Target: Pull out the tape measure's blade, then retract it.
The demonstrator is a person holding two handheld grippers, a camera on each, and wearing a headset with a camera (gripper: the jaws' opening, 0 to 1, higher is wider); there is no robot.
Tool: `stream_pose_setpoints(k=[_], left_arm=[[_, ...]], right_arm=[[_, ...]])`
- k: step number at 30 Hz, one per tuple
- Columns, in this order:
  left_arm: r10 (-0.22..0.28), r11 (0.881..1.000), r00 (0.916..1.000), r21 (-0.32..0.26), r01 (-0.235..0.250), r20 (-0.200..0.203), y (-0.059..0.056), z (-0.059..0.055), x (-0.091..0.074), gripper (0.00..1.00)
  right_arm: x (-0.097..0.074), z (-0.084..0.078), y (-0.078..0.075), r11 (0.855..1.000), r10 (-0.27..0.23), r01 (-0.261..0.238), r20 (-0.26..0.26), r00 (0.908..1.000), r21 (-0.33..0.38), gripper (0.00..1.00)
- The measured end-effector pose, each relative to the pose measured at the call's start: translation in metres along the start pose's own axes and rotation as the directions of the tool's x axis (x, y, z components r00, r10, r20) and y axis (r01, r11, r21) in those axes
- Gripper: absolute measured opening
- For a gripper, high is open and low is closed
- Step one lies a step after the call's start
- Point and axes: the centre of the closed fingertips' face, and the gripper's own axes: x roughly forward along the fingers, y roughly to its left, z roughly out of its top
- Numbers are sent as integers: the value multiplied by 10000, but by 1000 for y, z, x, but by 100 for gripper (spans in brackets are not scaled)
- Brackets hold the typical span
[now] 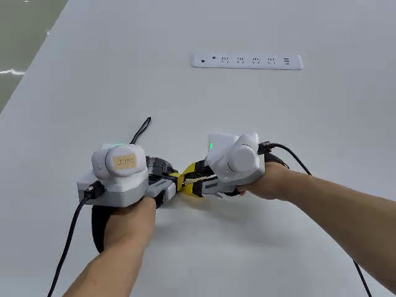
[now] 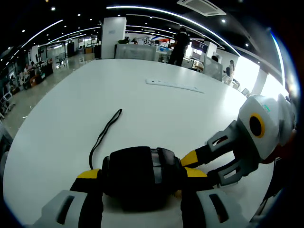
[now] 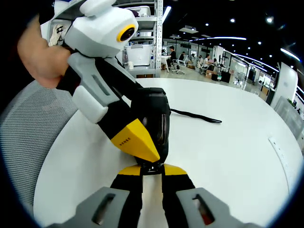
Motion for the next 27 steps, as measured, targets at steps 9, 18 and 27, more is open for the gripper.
stream_pose_setpoints(k=[9,18,27], left_arm=[[-61,10000,10000,-41,61,-49,0,0,2,65],[-180,9998,9997,21,180,-140,-1,0,1,65],[-215,9998,9996,8,215,-206,-2,-1,0,65]], right_arm=[[0,0,0,9999,-31,31,-21,10000,-133,15],[0,0,-1,9996,-105,102,-136,9999,-251,15],[-1,0,-2,9999,-83,82,-168,9998,-117,18]])
